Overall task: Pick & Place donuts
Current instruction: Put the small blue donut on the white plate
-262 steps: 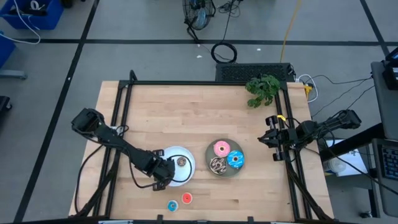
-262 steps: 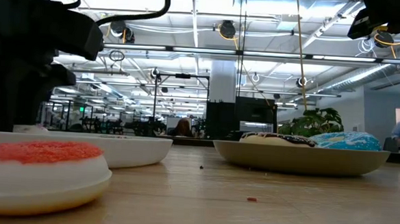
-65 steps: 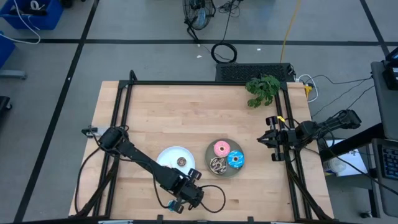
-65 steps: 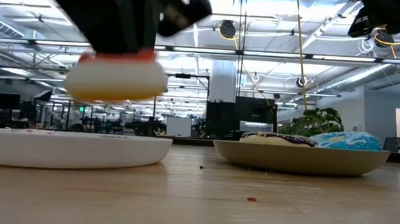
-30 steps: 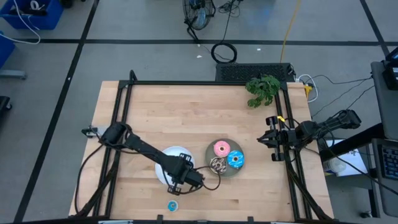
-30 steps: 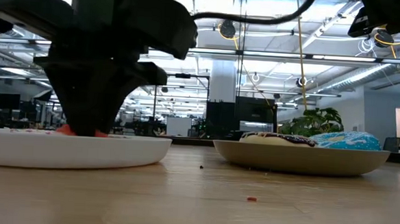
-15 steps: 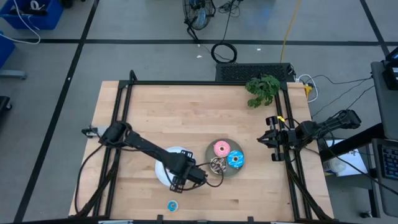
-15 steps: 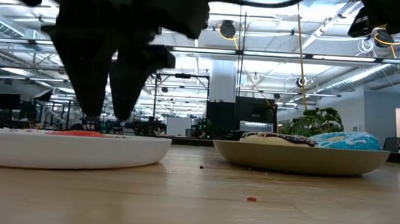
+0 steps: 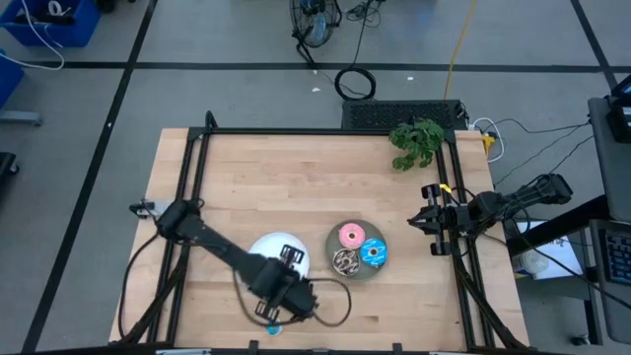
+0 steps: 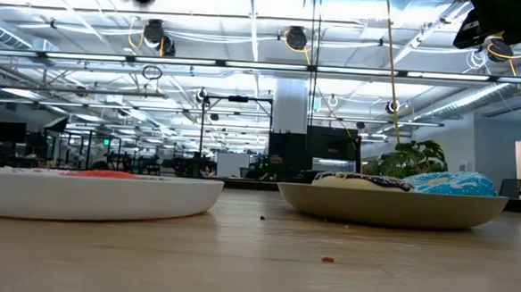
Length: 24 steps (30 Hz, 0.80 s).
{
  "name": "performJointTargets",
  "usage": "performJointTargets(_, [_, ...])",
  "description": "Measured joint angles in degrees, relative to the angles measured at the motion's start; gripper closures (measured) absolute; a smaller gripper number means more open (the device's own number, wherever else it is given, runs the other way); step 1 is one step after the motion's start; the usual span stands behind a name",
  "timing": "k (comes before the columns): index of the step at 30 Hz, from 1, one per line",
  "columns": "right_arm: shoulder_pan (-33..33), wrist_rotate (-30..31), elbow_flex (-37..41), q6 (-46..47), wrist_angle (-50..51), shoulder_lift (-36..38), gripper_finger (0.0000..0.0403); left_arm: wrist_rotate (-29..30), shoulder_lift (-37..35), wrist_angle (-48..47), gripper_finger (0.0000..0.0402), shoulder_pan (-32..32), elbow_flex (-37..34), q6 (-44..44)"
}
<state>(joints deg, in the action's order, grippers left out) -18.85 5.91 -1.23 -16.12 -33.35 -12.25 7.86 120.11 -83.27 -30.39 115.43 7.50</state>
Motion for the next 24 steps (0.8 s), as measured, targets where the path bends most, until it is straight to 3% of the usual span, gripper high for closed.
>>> performJointTargets(4, [0.0, 0.0, 0.0, 0.0, 0.0, 0.0, 0.0403, 3.7, 0.0, -2.1, 0.0394, -3.7, 7.0, -0.1])
performJointTargets(12, [0.0, 0.0, 0.0, 0.0, 0.0, 0.0, 0.0403, 8.8, -0.2, -3.8, 0.0389, -8.2, 17.7, -4.4])
performJointTargets(15, [0.0, 0.0, 0.0, 0.0, 0.0, 0.0, 0.0403, 9.6, -2.1, -3.5, 0.0397, -9.2, 19.0, -6.1])
performJointTargets(20, [0.0, 0.0, 0.0, 0.0, 0.2, 0.0, 0.0403, 17.5, -7.6, -3.5, 0.0393, -11.1, 19.0, -6.3])
performJointTargets(24, [0.0, 0.0, 0.0, 0.0, 0.3, 0.0, 0.0403, 20.4, -13.8, -1.3, 0.0396, -12.8, 15.9, -2.1])
